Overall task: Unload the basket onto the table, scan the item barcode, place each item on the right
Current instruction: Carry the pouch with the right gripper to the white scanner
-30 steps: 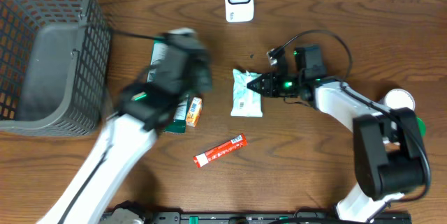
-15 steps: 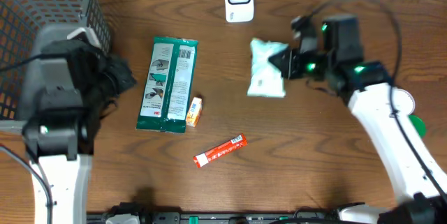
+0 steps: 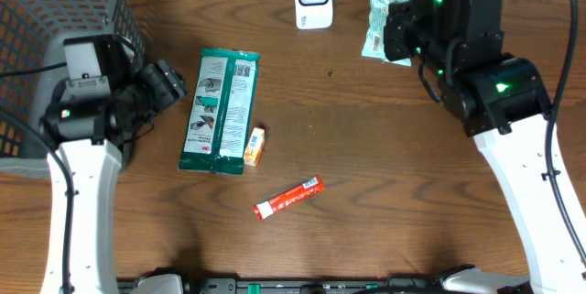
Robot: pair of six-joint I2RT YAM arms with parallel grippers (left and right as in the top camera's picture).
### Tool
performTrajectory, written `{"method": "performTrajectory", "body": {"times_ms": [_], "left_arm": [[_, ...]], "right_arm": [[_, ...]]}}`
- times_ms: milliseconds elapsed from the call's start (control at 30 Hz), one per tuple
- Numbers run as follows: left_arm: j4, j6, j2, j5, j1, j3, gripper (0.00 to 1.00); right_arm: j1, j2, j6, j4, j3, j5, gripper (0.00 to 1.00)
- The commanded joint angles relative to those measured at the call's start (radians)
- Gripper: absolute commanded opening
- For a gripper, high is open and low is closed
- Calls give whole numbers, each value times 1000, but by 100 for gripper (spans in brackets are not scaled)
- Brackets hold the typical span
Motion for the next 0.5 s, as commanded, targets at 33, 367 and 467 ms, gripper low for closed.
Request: {"method": "performTrajectory", "body": {"times_ms": [33, 367, 467], "left_arm": [[-3, 13, 51, 12, 4, 25, 80], [-3, 13, 106, 12, 4, 25, 80], [-3, 13, 106, 12, 4, 25, 80]], "right_arm": [[18, -5, -83, 21, 15, 80, 1], [18, -5, -83, 35, 15, 76, 1], [23, -5, -90, 80, 15, 72, 1]]}}
